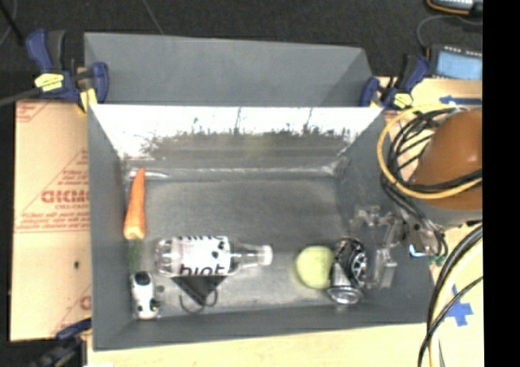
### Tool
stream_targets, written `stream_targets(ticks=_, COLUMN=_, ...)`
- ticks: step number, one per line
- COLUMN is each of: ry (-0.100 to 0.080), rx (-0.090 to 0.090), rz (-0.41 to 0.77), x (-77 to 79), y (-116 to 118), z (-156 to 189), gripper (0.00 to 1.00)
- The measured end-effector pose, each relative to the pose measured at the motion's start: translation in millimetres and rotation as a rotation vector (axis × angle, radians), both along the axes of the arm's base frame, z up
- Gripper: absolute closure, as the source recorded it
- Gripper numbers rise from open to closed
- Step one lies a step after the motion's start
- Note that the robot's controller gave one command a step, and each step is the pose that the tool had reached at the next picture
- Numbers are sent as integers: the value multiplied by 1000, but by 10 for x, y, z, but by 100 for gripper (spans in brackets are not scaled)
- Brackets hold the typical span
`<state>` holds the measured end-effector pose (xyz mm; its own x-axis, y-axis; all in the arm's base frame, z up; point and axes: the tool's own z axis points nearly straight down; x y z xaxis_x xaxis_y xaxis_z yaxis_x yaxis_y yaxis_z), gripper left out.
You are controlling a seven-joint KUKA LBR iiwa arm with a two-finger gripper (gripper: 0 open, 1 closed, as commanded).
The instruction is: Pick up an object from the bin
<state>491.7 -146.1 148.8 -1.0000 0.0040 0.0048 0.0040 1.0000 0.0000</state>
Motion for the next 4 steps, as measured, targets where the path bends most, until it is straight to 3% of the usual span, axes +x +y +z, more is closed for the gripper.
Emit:
stream_targets(ticks=1, ry=-8, rx=-2, rz=4, x=19, y=5, z=45, gripper=0)
stream_targets(ticks=2, ry=-14, rx=-3, rz=-16, x=45, y=152, z=-383, gripper=0)
stream_targets(ticks=3, ry=-8, rx=-1, rz=-18, x=45, y=202, z=-534, gripper=0)
stream_targets(ticks=4, ry=-4, rx=-1, rz=108, x=-27, y=132, z=-287, gripper=0)
